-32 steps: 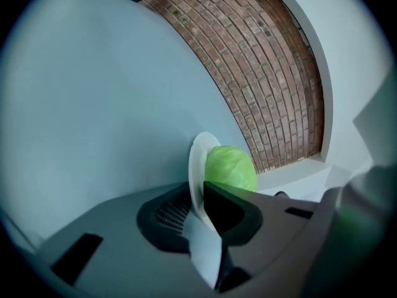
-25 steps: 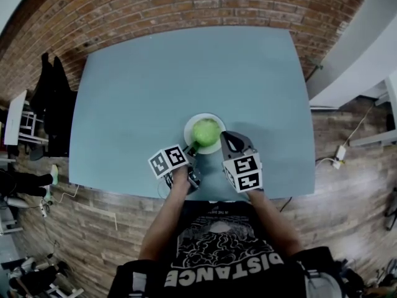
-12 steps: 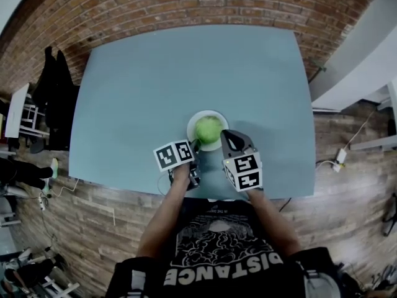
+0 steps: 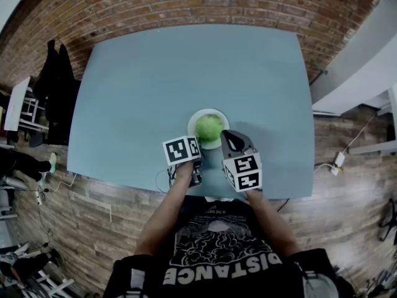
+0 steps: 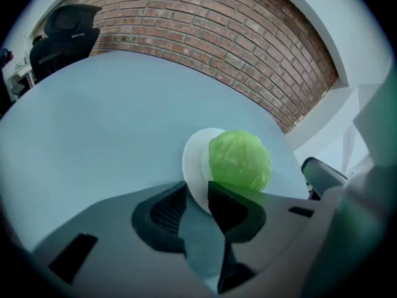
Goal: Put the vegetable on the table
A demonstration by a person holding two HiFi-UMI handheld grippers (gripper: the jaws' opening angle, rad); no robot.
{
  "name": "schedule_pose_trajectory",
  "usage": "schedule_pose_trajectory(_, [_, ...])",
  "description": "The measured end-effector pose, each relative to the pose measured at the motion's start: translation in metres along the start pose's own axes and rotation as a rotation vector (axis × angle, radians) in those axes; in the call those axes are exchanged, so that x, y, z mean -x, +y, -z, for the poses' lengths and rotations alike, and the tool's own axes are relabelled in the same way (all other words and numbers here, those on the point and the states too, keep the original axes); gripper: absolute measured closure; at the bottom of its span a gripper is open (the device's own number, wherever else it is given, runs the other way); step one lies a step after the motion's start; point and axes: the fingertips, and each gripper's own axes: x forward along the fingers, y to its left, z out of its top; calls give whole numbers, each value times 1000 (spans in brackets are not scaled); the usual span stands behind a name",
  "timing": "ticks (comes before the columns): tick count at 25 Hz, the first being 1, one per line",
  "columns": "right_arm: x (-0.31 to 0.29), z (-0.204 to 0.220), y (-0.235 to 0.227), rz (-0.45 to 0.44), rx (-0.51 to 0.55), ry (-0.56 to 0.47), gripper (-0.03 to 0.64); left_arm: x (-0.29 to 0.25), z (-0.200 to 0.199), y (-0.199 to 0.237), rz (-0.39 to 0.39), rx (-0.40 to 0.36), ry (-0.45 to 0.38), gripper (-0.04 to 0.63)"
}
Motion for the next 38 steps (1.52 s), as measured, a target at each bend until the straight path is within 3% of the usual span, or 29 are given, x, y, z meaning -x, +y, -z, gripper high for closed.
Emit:
schedule_pose_trajectory(6, [3,-1,3,-8,4,-9,609,7,-11,13,-160,-175,-61,500])
schedule_pose_trajectory(11, [5,-1,10,-28,12,-11,609,20,-11,19,-165,-163,-123,500])
schedule_pose_trajectory(15, [7,-4,16,-49,19,-22,609,36,-14,2,-43,-127,-199,502])
schedule_pose_trajectory(18, [8,-7,23,-65,24,-30,609,54,-21,-15,39,-141,-287,502])
schedule_pose_trajectory(25, [15,-18,40,-114,44,-51,609,101,-28,-41,80,-227,-467,502])
schedule_pose_trajectory(31, [26,-26,53,-149,53,-81,609,121,-17,-63,171,-258,-492,502])
schedule_pose_trajectory(33, [30,-29,58,-165,51,-93,609,126,-12,-65,167,-263,-501,503])
schedule_pose_trajectory(35, [33,-29,63,-182,53,-97,609,132,-9,-65,151,-267,-520,559])
schedule_pose_trajectory(38, [38,-30,71,-203,72,-102,609,142,-6,-68,139,-275,-546,577])
